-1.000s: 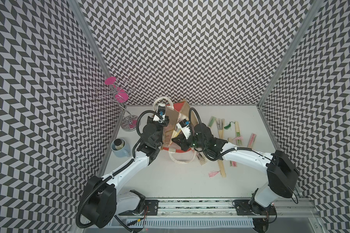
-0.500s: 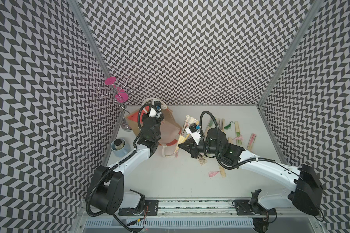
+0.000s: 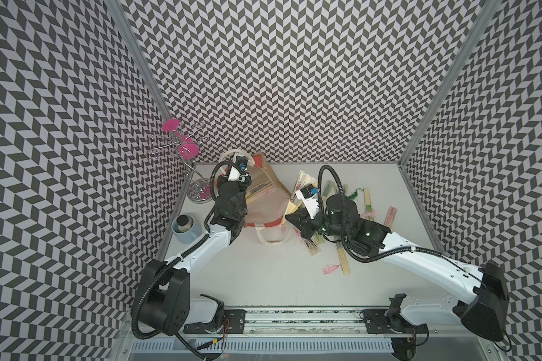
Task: Take out the folding fans from the tote bags
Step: Place the folding fan at the center of the board.
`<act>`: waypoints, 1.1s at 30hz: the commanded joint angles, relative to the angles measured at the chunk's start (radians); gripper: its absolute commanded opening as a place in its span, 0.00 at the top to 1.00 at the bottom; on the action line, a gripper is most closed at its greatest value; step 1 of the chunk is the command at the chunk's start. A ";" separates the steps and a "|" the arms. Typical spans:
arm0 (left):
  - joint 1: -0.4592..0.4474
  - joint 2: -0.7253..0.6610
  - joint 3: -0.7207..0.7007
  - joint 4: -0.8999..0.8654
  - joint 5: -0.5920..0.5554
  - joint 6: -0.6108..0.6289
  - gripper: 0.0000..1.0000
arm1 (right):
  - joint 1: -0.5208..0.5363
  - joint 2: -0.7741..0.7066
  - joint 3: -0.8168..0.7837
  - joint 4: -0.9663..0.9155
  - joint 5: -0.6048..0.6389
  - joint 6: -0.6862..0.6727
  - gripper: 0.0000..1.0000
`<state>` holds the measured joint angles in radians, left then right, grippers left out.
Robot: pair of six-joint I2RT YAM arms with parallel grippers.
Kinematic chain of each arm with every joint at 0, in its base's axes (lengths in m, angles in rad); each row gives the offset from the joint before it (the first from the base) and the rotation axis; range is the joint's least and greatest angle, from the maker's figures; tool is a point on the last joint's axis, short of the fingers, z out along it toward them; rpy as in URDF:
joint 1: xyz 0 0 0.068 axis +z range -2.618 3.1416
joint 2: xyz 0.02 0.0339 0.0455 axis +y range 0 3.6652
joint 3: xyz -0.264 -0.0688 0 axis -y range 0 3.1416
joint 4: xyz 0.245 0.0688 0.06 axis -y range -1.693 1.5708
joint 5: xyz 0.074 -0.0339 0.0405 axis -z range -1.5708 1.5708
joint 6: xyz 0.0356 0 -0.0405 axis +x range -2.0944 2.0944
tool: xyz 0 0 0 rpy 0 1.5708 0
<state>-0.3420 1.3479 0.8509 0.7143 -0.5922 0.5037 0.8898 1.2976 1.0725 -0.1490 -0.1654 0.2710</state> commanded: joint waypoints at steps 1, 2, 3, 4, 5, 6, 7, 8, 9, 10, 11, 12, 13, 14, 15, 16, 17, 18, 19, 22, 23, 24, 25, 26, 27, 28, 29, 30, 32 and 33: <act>0.033 -0.060 0.020 0.044 -0.034 -0.008 1.00 | 0.003 -0.031 0.026 -0.106 0.121 0.037 1.00; 0.038 -0.067 0.023 0.038 -0.033 -0.008 1.00 | 0.003 -0.033 0.029 -0.128 0.142 0.049 1.00; 0.041 -0.076 0.028 0.030 -0.035 -0.007 1.00 | 0.001 -0.032 0.035 -0.151 0.163 0.059 1.00; 0.044 -0.082 0.032 0.022 -0.037 -0.010 1.00 | -0.001 -0.029 0.044 -0.177 0.175 0.067 1.00; 0.046 -0.090 0.035 0.015 -0.040 -0.012 1.00 | -0.002 -0.021 0.055 -0.204 0.191 0.075 1.00; 0.046 -0.100 0.037 0.009 -0.041 -0.016 1.00 | -0.003 -0.012 0.065 -0.230 0.208 0.086 1.00; 0.047 -0.110 0.037 0.003 -0.040 -0.021 1.00 | -0.003 -0.001 0.073 -0.250 0.218 0.095 1.00; 0.049 -0.123 0.039 -0.003 -0.035 -0.026 1.00 | -0.004 0.013 0.079 -0.269 0.226 0.102 1.00; 0.050 -0.133 0.040 -0.010 -0.032 -0.032 1.00 | -0.005 0.029 0.084 -0.283 0.227 0.110 1.00; 0.052 -0.145 0.044 -0.021 -0.032 -0.041 1.00 | -0.006 0.049 0.088 -0.294 0.226 0.112 1.00; 0.053 -0.158 0.048 -0.035 -0.029 -0.050 1.00 | -0.005 0.073 0.093 -0.306 0.224 0.119 1.00; 0.055 -0.169 0.053 -0.045 -0.024 -0.055 1.00 | -0.005 0.097 0.096 -0.312 0.221 0.121 1.00; 0.057 -0.180 0.061 -0.061 -0.020 -0.062 1.00 | -0.006 0.127 0.101 -0.322 0.211 0.127 1.00; 0.058 -0.191 0.068 -0.077 -0.015 -0.067 1.00 | -0.006 0.160 0.111 -0.334 0.196 0.128 1.00; 0.060 -0.201 0.075 -0.088 -0.006 -0.071 1.00 | -0.006 0.192 0.124 -0.347 0.180 0.126 1.00; 0.061 -0.213 0.081 -0.107 0.010 -0.077 1.00 | -0.006 0.234 0.148 -0.370 0.158 0.120 1.00; 0.063 -0.226 0.089 -0.128 0.027 -0.086 1.00 | -0.005 0.283 0.181 -0.406 0.137 0.116 1.00; 0.064 -0.236 0.092 -0.141 0.035 -0.096 1.00 | -0.005 0.330 0.215 -0.446 0.123 0.107 1.00; 0.064 -0.248 0.095 -0.150 0.040 -0.107 1.00 | -0.002 0.380 0.241 -0.478 0.116 0.102 1.00; 0.064 -0.276 0.103 -0.163 0.042 -0.115 1.00 | 0.002 0.478 0.268 -0.505 0.114 0.107 1.00; 0.064 -0.285 0.104 -0.167 0.043 -0.116 1.00 | 0.002 0.500 0.272 -0.499 0.101 0.105 1.00; 0.064 -0.292 0.102 -0.165 0.042 -0.116 1.00 | 0.003 0.518 0.279 -0.498 0.094 0.106 1.00; 0.064 -0.299 0.101 -0.165 0.043 -0.115 1.00 | 0.003 0.544 0.294 -0.506 0.095 0.108 1.00; 0.064 -0.305 0.100 -0.166 0.042 -0.114 1.00 | 0.005 0.568 0.309 -0.515 0.107 0.110 1.00; 0.064 -0.310 0.099 -0.167 0.042 -0.113 1.00 | 0.005 0.590 0.324 -0.528 0.127 0.113 1.00; 0.064 -0.315 0.097 -0.167 0.042 -0.111 1.00 | 0.005 0.616 0.346 -0.549 0.158 0.120 1.00; 0.064 -0.318 0.096 -0.166 0.041 -0.110 1.00 | 0.006 0.648 0.367 -0.572 0.186 0.124 1.00; 0.064 -0.320 0.094 -0.165 0.042 -0.110 1.00 | 0.006 0.675 0.386 -0.594 0.211 0.127 1.00; 0.064 -0.323 0.093 -0.165 0.042 -0.108 1.00 | 0.010 0.731 0.425 -0.636 0.260 0.132 1.00; 0.064 -0.323 0.094 -0.166 0.044 -0.109 1.00 | 0.015 0.750 0.443 -0.648 0.270 0.130 1.00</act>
<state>-0.2810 1.0527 0.9115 0.5022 -0.5602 0.4065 0.8932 1.9850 1.4799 -0.7395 0.0097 0.3916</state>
